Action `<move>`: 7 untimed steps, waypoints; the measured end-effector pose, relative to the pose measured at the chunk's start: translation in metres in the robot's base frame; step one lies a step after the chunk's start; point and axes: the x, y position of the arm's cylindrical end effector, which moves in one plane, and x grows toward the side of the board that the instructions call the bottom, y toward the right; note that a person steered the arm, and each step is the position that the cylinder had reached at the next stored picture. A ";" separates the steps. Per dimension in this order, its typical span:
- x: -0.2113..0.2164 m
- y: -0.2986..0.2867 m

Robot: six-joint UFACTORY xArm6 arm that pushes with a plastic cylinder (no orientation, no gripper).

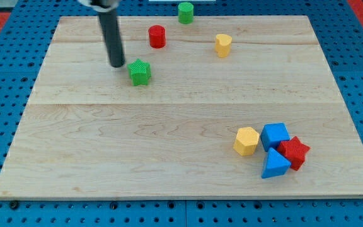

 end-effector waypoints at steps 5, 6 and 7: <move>-0.094 0.091; -0.059 0.104; -0.043 0.104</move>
